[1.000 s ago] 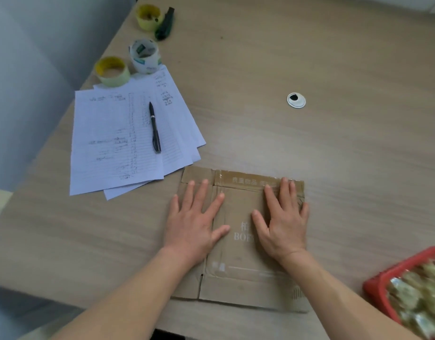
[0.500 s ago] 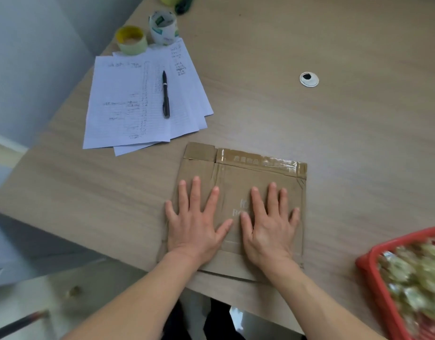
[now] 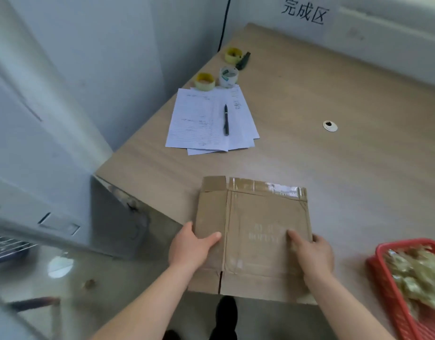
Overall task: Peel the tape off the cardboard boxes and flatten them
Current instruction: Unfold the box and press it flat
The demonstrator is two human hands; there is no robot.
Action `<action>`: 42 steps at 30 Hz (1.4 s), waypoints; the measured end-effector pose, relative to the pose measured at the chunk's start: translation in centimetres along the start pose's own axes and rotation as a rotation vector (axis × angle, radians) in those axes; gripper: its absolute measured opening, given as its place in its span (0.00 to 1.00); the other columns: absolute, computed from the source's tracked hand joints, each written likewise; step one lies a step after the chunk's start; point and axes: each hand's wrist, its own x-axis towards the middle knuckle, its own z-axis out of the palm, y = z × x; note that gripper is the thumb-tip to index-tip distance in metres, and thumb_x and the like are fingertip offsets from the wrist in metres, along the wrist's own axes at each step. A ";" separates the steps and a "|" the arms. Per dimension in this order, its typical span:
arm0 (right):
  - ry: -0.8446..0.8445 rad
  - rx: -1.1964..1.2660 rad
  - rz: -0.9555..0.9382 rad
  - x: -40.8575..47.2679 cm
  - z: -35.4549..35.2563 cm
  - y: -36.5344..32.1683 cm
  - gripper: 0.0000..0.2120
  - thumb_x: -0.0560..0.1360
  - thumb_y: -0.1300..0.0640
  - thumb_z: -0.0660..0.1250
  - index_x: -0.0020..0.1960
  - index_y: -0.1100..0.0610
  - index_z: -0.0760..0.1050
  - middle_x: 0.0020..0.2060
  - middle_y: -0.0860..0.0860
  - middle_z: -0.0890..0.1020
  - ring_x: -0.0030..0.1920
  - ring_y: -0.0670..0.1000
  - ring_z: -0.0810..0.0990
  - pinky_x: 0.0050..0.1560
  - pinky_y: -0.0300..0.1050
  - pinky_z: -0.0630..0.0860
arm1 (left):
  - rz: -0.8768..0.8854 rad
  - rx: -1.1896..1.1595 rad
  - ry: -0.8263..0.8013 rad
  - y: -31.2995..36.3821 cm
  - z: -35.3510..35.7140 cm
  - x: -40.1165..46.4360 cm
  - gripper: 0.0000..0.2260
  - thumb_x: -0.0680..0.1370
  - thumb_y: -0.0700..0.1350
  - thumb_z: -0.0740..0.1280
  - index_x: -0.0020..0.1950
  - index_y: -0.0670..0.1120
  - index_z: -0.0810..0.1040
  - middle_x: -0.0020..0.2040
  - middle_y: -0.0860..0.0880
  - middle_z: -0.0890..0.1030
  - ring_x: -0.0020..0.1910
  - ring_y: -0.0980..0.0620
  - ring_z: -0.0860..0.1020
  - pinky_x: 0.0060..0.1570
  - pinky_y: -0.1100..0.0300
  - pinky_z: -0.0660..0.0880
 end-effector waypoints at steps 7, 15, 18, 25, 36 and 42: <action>-0.135 -0.164 -0.403 -9.8 4.7 -3.3 0.24 0.71 0.34 0.70 0.40 0.55 0.71 0.34 0.51 0.78 0.35 0.52 0.76 0.33 0.49 0.68 | 0.033 -0.043 0.309 -8.2 -10.6 -5.8 0.21 0.70 0.59 0.75 0.48 0.48 0.68 0.43 0.51 0.78 0.41 0.51 0.77 0.35 0.56 0.70; -0.390 -0.161 -0.735 -20.5 12.2 -9.1 0.24 0.74 0.37 0.68 0.35 0.56 0.67 0.29 0.52 0.74 0.31 0.52 0.73 0.29 0.46 0.62 | -0.147 -0.282 0.615 -17.8 -19.0 -12.2 0.24 0.72 0.56 0.76 0.48 0.46 0.64 0.46 0.55 0.75 0.44 0.51 0.75 0.42 0.54 0.72; -0.622 -0.166 -0.792 -22.2 14.7 -9.7 0.18 0.80 0.48 0.65 0.35 0.55 0.69 0.29 0.50 0.74 0.31 0.51 0.74 0.30 0.47 0.65 | -0.197 -0.427 0.633 -21.0 -21.5 -15.4 0.19 0.72 0.56 0.76 0.52 0.46 0.74 0.48 0.53 0.80 0.48 0.49 0.80 0.45 0.54 0.75; -0.986 -0.199 -0.906 -28.8 18.5 -9.0 0.07 0.81 0.49 0.64 0.49 0.51 0.78 0.41 0.47 0.83 0.43 0.48 0.81 0.37 0.43 0.73 | -0.376 -0.619 0.804 -25.7 -21.9 -23.7 0.16 0.70 0.55 0.77 0.52 0.53 0.78 0.47 0.56 0.83 0.48 0.53 0.81 0.54 0.51 0.78; -1.222 -0.274 -1.058 -39.0 21.2 -8.0 0.04 0.77 0.56 0.68 0.49 0.56 0.78 0.40 0.50 0.83 0.43 0.52 0.80 0.47 0.50 0.76 | -0.513 -0.689 1.033 -30.2 -21.8 -32.2 0.32 0.61 0.61 0.75 0.63 0.57 0.74 0.52 0.59 0.81 0.50 0.57 0.80 0.49 0.56 0.76; -1.243 -0.303 -1.108 -44.7 23.9 -7.0 0.05 0.73 0.56 0.71 0.48 0.55 0.79 0.33 0.45 0.83 0.38 0.46 0.81 0.40 0.46 0.73 | -0.563 -0.685 1.096 -34.3 -24.0 -34.1 0.28 0.63 0.61 0.74 0.60 0.58 0.72 0.52 0.60 0.80 0.48 0.60 0.79 0.41 0.61 0.73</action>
